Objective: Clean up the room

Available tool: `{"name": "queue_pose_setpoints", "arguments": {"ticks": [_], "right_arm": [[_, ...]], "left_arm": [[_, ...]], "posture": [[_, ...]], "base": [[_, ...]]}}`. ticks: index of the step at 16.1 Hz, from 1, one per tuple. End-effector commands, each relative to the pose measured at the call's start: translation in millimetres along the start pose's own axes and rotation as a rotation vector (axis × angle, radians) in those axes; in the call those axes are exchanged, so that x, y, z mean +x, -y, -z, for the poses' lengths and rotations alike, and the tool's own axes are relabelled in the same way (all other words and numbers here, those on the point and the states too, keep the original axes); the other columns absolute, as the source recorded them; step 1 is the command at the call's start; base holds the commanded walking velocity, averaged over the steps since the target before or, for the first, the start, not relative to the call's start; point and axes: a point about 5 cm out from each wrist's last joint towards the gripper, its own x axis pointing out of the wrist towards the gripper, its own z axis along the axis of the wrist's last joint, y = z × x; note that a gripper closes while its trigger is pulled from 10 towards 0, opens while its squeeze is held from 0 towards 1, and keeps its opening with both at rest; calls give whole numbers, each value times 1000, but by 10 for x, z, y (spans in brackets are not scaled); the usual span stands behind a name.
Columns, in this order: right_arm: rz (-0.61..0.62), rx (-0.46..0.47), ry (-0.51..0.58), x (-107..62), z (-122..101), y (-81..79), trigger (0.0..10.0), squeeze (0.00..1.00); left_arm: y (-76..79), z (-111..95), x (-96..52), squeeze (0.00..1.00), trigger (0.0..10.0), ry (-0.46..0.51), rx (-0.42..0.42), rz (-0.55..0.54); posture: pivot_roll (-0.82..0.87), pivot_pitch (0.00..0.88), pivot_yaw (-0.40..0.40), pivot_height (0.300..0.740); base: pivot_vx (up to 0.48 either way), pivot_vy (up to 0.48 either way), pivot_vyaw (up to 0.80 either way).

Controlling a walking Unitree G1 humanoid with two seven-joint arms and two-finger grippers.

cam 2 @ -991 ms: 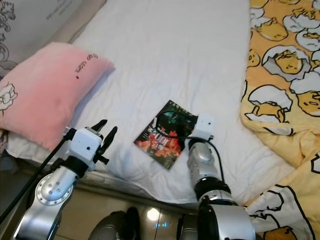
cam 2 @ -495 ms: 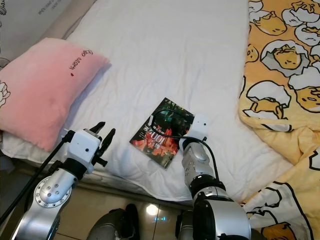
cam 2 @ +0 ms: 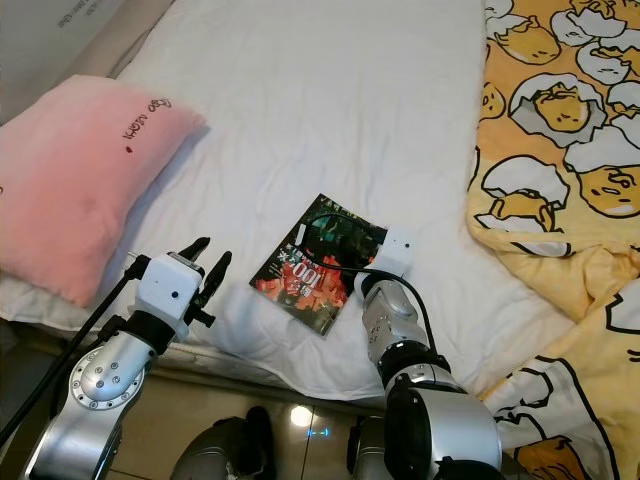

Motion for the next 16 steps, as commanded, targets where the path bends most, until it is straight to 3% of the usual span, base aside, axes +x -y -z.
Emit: {"name": "queue_pose_setpoints", "arguments": {"ticks": [1,4,7,14,16], "right_arm": [[-4,42,-98,-41,226,-27,0,0],[-13,17,-65,-24,162,-48,0,0],[-16,-108,52,-2,-14,-78,0,0],[-30,-156,70,1,-34,-111,0,0],[-47,-213,106,8,-82,-170,0,0]], "left_arm": [[21,43,-12,0,10000,-23,9,6],[20,42,15,0,10000,-17,11,6],[26,41,44,0,10000,-13,12,4],[20,60,66,0,10000,-17,14,0],[31,67,70,0,10000,-18,15,5]], "posture": [[51,261,73,740],[46,240,70,740],[34,234,64,740],[32,242,65,740],[29,242,66,740]], "base": [[0,0,0],[0,0,0],[0,0,0],[0,0,0],[0,0,0]]}}
